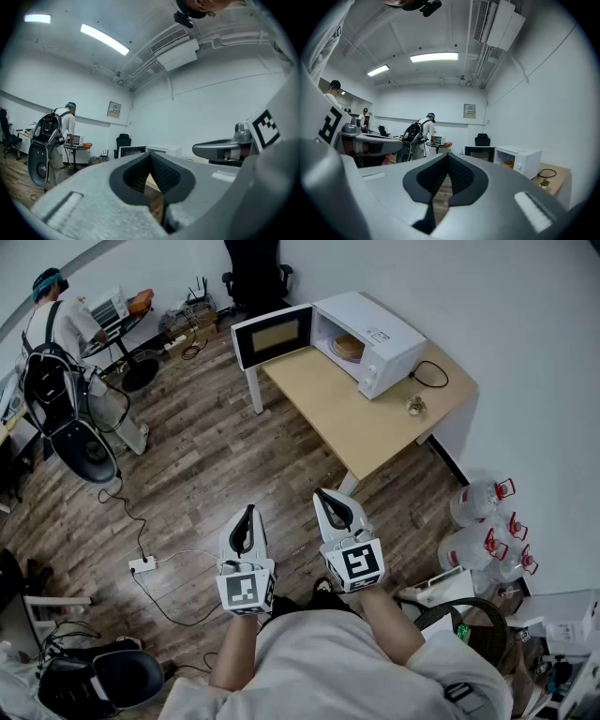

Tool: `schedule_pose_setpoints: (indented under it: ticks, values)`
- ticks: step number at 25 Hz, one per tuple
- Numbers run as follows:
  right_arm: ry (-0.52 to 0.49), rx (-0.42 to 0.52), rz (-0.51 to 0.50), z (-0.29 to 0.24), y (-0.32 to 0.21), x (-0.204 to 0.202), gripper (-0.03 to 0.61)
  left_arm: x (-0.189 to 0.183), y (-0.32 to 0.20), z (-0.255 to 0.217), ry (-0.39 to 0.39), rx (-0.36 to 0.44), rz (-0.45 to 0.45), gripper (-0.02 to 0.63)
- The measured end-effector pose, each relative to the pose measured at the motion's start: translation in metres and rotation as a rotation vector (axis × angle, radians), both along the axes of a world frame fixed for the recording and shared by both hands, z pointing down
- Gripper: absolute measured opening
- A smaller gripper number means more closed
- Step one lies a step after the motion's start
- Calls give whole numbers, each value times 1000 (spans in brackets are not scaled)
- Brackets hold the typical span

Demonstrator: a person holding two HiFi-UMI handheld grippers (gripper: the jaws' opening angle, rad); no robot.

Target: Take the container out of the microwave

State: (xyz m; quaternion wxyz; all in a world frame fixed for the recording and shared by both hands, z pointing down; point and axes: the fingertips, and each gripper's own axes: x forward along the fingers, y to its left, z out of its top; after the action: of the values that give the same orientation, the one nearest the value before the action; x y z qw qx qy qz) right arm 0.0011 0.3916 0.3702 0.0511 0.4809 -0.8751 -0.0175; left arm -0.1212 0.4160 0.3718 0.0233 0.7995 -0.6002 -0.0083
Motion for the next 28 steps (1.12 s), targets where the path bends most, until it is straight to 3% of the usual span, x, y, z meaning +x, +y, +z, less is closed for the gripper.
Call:
schedule_pose_setpoints:
  ticks: [15,20,28]
  values:
    - [-44,12,-51,4,22,-10,20,9,12,6,-9,-16,24,1]
    - [-49,8,-52,3,23,0,58,20,12,10,-16,-29,32,2]
    - [-54,9,-51,10,17,33,67,54,6,16,-35,-43,34,2]
